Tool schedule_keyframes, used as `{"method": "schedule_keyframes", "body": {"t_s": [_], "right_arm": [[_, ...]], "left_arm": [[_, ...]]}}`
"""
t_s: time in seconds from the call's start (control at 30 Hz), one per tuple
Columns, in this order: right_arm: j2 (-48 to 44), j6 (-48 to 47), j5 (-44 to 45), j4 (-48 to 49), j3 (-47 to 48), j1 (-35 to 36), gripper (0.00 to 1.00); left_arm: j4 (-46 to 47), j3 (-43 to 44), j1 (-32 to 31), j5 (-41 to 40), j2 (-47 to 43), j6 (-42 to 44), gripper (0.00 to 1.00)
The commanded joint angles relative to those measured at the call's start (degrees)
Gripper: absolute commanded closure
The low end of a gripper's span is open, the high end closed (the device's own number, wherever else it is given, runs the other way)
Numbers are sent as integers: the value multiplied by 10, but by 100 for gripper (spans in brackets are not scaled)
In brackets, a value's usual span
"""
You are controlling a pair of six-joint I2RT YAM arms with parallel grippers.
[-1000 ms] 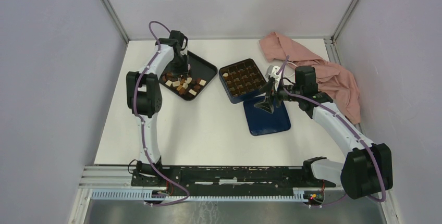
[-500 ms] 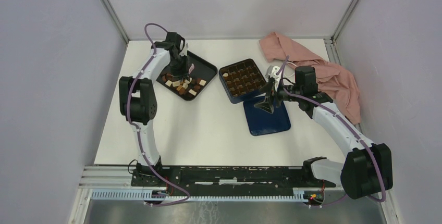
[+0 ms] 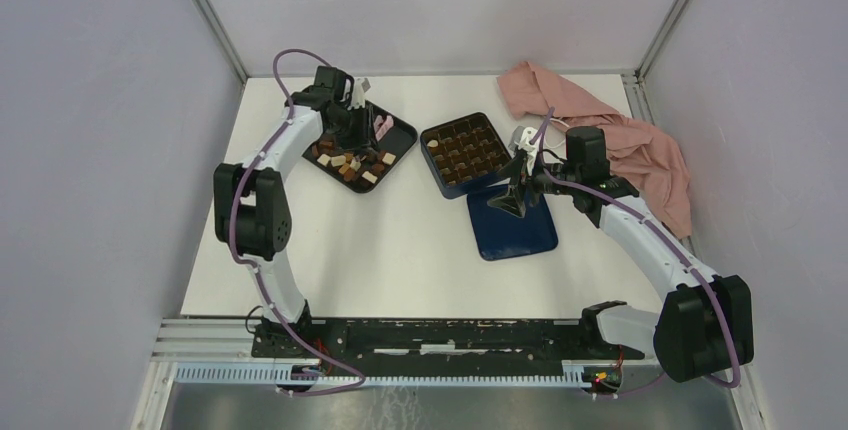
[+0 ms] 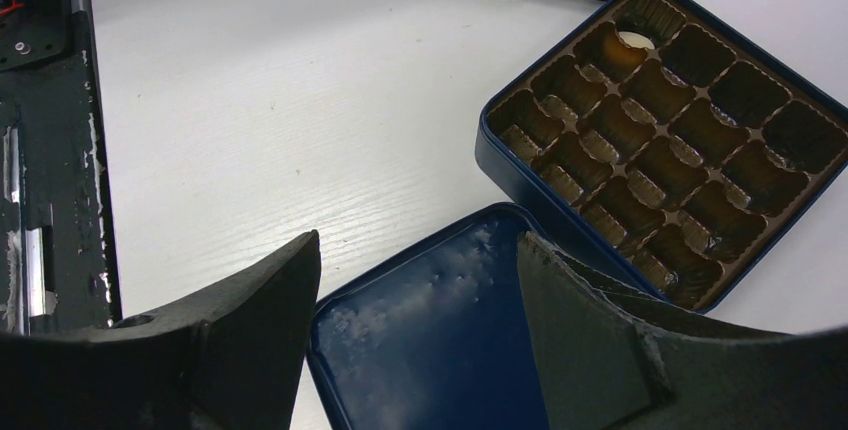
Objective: Pack the chocolate
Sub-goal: Pick up the fake chocolate from the plate, then place the fake chocolate in the packing box.
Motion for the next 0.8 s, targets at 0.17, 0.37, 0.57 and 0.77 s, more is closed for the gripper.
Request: {"method": "schedule_keyframes", "body": {"t_s": [0.17, 0.37, 0.57, 0.77], "right_arm": [[0, -8, 7, 7, 26, 3, 22], [-1, -9, 10, 6, 27, 3, 22], [-1, -10, 10, 6, 27, 3, 22], [-2, -10, 10, 5, 27, 3, 22]], "left_arm": [[71, -9, -65, 56, -51, -61, 98], [83, 10, -125, 6, -36, -76, 98], [78, 55, -165, -47, 6, -79, 98], [46, 120, -192, -88, 62, -69, 98]]}}
